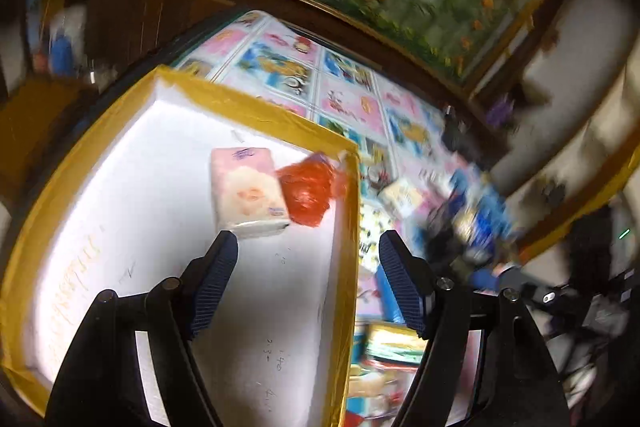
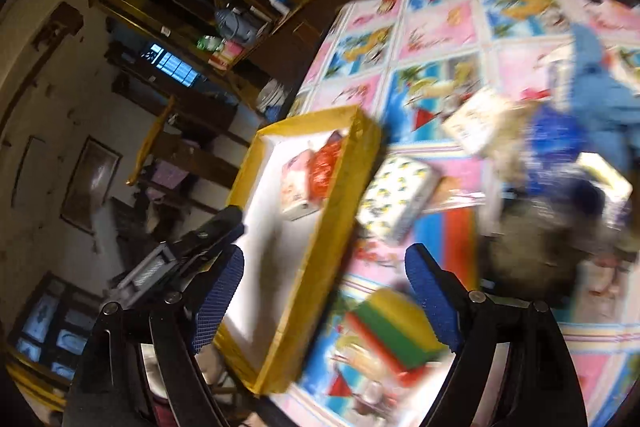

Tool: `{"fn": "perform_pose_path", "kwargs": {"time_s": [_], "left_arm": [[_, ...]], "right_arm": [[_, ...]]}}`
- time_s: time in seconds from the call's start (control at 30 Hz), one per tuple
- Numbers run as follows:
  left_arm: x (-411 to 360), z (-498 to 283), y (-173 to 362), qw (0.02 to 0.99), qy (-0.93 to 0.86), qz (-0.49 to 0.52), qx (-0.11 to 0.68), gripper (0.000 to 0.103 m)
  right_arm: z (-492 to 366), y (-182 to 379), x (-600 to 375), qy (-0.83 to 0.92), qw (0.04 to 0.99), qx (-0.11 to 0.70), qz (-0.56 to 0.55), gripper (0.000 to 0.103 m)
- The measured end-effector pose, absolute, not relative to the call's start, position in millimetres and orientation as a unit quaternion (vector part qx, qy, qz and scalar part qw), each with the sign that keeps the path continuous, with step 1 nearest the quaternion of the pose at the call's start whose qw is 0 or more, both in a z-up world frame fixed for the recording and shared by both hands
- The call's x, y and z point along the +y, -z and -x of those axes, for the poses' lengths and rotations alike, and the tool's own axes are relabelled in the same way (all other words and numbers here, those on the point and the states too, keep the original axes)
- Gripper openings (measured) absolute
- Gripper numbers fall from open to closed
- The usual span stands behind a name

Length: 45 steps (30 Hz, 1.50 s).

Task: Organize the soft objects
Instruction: 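Grasp the lemon-print tissue pack with the left tool while the right tool grasps the brown knit ball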

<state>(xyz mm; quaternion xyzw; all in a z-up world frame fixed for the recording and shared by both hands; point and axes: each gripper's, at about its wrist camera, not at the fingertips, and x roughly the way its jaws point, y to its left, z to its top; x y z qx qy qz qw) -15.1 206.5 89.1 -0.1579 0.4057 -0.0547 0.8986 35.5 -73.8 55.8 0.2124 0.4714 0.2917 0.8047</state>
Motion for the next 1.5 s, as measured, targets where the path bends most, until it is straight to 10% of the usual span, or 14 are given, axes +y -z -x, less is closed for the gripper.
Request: {"fn": "perform_pose_path", "kwargs": {"time_s": [0.17, 1.23, 1.33, 1.5], "left_arm": [[154, -8, -66, 0.898, -0.005, -0.018, 0.439, 0.073], [103, -79, -27, 0.857, 0.060, -0.008, 0.511, 0.074], [99, -77, -26, 0.854, 0.063, -0.014, 0.516, 0.055], [109, -70, -37, 0.866, 0.065, 0.024, 0.495, 0.054]], "right_arm": [[-5, -46, -112, -0.274, 0.816, 0.460, -0.218, 0.085], [44, -14, -268, -0.185, 0.828, 0.437, -0.297, 0.085], [39, -16, -276, -0.176, 0.830, 0.438, -0.299, 0.085], [26, -20, -295, -0.147, 0.835, 0.435, -0.304, 0.085]]}}
